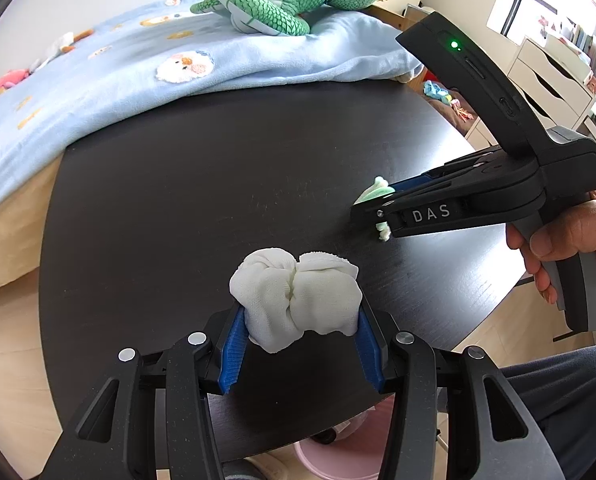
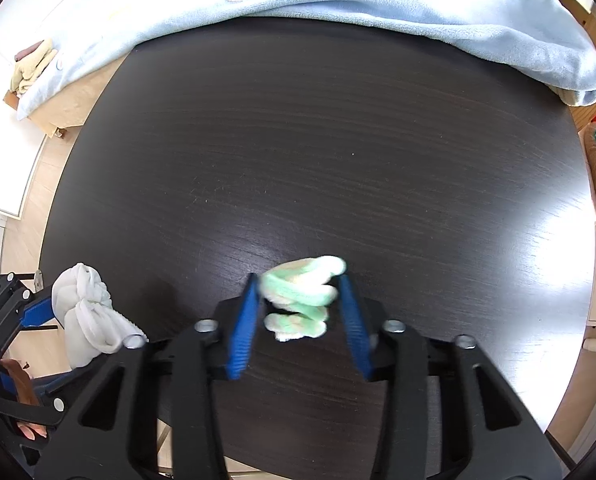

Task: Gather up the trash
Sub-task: 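Grasp the light-green-and-white rolled item with the right tool, then carry the sock bundle and green item over the pink wastebasket with both tools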

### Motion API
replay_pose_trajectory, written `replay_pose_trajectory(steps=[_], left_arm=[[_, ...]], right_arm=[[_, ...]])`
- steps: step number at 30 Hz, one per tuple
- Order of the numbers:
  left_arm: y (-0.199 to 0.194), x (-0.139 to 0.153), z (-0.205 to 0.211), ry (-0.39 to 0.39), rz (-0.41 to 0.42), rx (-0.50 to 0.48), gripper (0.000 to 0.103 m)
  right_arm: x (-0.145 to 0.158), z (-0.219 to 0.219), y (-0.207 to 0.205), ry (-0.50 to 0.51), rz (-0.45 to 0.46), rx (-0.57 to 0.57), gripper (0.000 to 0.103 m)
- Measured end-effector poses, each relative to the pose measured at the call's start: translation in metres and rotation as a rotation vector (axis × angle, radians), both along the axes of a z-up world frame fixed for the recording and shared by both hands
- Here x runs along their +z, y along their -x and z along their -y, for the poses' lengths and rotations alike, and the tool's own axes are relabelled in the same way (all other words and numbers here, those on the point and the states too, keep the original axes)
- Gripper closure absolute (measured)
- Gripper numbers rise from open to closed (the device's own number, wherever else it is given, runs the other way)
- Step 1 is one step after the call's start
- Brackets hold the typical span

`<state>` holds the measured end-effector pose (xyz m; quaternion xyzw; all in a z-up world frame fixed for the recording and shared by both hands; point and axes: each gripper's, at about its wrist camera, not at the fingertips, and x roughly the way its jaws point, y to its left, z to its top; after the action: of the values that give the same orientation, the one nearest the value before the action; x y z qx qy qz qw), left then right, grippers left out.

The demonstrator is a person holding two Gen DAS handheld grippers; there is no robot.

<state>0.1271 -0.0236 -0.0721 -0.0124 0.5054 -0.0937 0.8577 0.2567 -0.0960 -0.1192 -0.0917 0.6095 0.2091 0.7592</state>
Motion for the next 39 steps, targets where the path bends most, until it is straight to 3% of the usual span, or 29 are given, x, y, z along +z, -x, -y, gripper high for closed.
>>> replay_pose_trajectory(steps=[7,18,29,39], left_arm=[[0.002,0.003,0.001,0.0,0.007,0.001,0.056],[0.026,0.021,0.008,-0.006,0.051,-0.022,0.056],[0.071,0.047,0.018,-0.026,0.137,-0.041,0.056],[0.114,0.066,0.031,-0.03,0.204,-0.066,0.056]], right_arm=[[0.013,0.009,0.014,-0.023,0.041,0.006,0.071],[0.054,0.033,0.071,-0.033,0.17,0.026,0.071],[0.1,0.051,0.14,-0.08,0.305,0.049,0.071],[0.109,0.065,0.21,-0.123,0.358,0.084,0.071]])
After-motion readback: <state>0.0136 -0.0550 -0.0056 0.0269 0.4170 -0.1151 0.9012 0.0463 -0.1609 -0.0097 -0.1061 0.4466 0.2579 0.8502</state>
